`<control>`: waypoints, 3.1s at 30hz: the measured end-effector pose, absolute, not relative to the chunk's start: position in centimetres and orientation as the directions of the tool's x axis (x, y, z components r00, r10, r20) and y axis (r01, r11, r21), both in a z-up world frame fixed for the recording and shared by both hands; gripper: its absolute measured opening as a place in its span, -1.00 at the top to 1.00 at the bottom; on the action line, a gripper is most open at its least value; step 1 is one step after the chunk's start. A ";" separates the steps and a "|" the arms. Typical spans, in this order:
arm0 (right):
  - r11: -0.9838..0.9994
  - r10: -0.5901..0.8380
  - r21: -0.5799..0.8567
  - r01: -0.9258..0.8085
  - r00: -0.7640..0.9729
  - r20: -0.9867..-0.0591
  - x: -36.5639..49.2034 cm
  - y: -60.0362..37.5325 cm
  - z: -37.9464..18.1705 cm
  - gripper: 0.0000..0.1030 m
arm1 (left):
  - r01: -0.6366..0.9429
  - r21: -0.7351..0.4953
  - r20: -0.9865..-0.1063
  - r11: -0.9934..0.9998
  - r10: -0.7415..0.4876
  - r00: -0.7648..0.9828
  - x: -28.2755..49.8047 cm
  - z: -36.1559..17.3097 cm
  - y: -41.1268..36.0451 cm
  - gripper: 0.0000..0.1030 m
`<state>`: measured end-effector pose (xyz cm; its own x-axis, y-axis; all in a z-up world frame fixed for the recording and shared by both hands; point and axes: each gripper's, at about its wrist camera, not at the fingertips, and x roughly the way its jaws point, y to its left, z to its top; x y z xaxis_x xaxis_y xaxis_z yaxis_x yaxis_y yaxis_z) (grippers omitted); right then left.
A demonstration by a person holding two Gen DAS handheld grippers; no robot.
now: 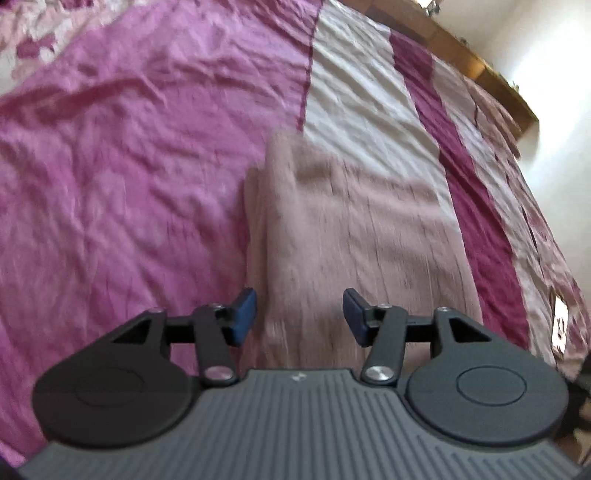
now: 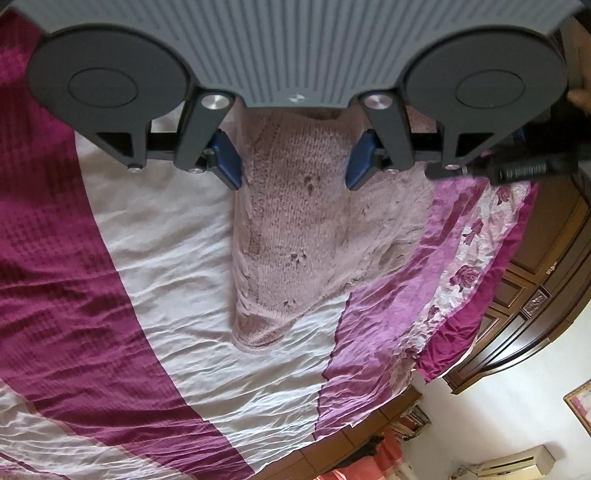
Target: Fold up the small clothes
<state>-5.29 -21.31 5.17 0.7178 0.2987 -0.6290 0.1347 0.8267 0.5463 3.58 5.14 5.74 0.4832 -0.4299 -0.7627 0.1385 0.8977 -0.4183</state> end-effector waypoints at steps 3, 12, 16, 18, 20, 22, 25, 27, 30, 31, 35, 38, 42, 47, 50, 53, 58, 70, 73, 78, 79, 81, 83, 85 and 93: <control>0.823 0.302 0.551 0.139 0.715 -0.631 -5.5 -21.3 5.0 -0.35 | 0.177 -0.394 -0.772 0.902 -0.429 0.470 2.9 5.1 4.5 0.01; 0.870 0.258 0.472 0.142 0.684 -0.683 -5.8 -20.5 4.9 -0.34 | 0.214 -0.185 -0.798 0.959 -0.273 0.537 2.4 4.7 3.3 0.47; 0.852 0.273 0.491 0.181 0.647 -0.712 -5.8 -21.3 3.1 -0.33 | 0.212 -0.157 -0.796 0.965 -0.250 0.551 2.1 4.9 3.1 0.25; 0.859 0.272 0.484 0.166 0.652 -0.708 -6.0 -21.3 3.6 -0.33 | 0.193 -0.148 -0.799 0.970 -0.232 0.555 1.9 5.2 3.3 0.09; 0.862 0.278 0.484 0.150 0.659 -0.699 -6.3 -21.2 4.2 -0.34 | 0.177 -0.152 -0.799 0.972 -0.226 0.557 1.6 5.8 3.7 0.07; 0.865 0.283 0.483 0.137 0.662 -0.694 -6.8 -21.0 4.8 -0.35 | 0.165 -0.143 -0.799 0.976 -0.212 0.563 1.1 6.5 4.0 0.05; 0.881 0.277 0.459 0.115 0.660 -0.698 -7.5 -20.6 5.7 -0.36 | 0.148 -0.090 -0.801 0.985 -0.160 0.577 0.0 7.5 4.5 -0.27; 0.894 0.266 0.435 0.107 0.656 -0.707 -8.1 -20.3 6.3 -0.37 | 0.139 -0.042 -0.800 0.989 -0.117 0.589 -0.8 7.8 4.6 -0.40; 0.911 0.239 0.398 0.110 0.645 -0.726 -9.1 -19.8 6.6 -0.55 | 0.134 -0.013 -0.806 0.991 -0.090 0.585 -1.8 7.7 4.6 -0.43; 0.916 0.231 0.385 0.110 0.641 -0.732 -9.3 -19.7 6.7 -0.57 | 0.136 -0.014 -0.811 0.991 -0.091 0.578 -2.0 7.5 4.5 -0.43; 0.942 0.185 0.319 0.108 0.625 -0.758 -10.4 -18.8 7.0 -0.70 | 0.137 -0.004 -0.830 0.991 -0.080 0.553 -3.2 6.5 3.6 -0.43; 0.954 0.166 0.281 0.099 0.608 -0.777 -10.9 -18.2 6.8 -0.75 | 0.131 0.011 -0.847 0.991 -0.061 0.528 -3.8 5.5 2.8 -0.43; 0.963 0.138 0.245 0.114 0.572 -0.809 -10.8 -17.7 6.0 -0.81 | 0.115 0.007 -0.866 0.993 -0.052 0.498 -4.5 4.3 2.1 -0.43; 0.969 0.110 0.207 0.132 0.517 -0.849 -10.7 -17.0 4.4 -0.86 | 0.113 0.026 -0.880 0.993 -0.031 0.473 -4.7 3.3 1.1 -0.43; 0.972 0.094 0.191 0.141 0.508 -0.856 -10.7 -16.7 3.6 -0.90 | 0.122 0.050 -0.878 0.991 -0.015 0.478 -5.0 3.1 0.6 -0.51; 0.970 0.085 0.187 0.154 0.506 -0.858 -10.6 -16.6 3.1 -0.94 | 0.123 0.053 -0.885 0.991 -0.010 0.465 -5.0 2.6 0.4 -0.66; 0.973 0.079 0.178 0.150 0.506 -0.859 -10.4 -16.3 2.8 -1.00 | 0.113 0.053 -0.889 0.992 -0.004 0.457 -4.9 2.4 0.5 -0.67; 0.973 0.074 0.174 0.150 0.511 -0.856 -10.3 -16.1 2.5 -1.00 | 0.122 0.066 -0.886 0.990 0.002 0.464 -5.1 2.2 0.3 -0.68; 0.973 0.074 0.174 0.150 0.511 -0.856 -10.3 -16.1 2.5 -1.00 | 0.125 0.069 -0.885 0.990 0.003 0.465 -5.1 2.2 0.3 -0.68; 0.973 0.074 0.174 0.150 0.511 -0.856 -10.3 -16.1 2.5 -1.00 | 0.125 0.069 -0.885 0.990 0.003 0.465 -5.2 2.2 0.3 -0.68; 0.973 0.074 0.174 0.150 0.511 -0.856 -10.3 -16.1 2.5 -1.00 | 0.125 0.069 -0.885 0.990 0.003 0.465 -5.2 2.2 0.2 -0.68; 0.973 0.075 0.174 0.149 0.511 -0.856 -10.3 -16.1 2.5 -1.00 | 0.125 0.069 -0.885 0.990 0.003 0.465 -5.2 2.2 0.2 -0.68; 0.973 0.075 0.174 0.149 0.512 -0.856 -10.3 -16.1 2.5 -1.00 | 0.125 0.069 -0.885 0.990 0.003 0.465 -5.2 2.2 0.2 -0.68; 0.973 0.075 0.175 0.150 0.512 -0.856 -10.3 -16.1 2.5 -1.00 | 0.126 0.069 -0.885 0.990 0.003 0.465 -5.2 2.2 0.2 -0.68; 0.974 0.074 0.173 0.149 0.512 -0.856 -10.4 -16.1 2.5 -1.00 | 0.126 0.069 -0.885 0.990 0.003 0.466 -5.2 2.2 0.2 -0.68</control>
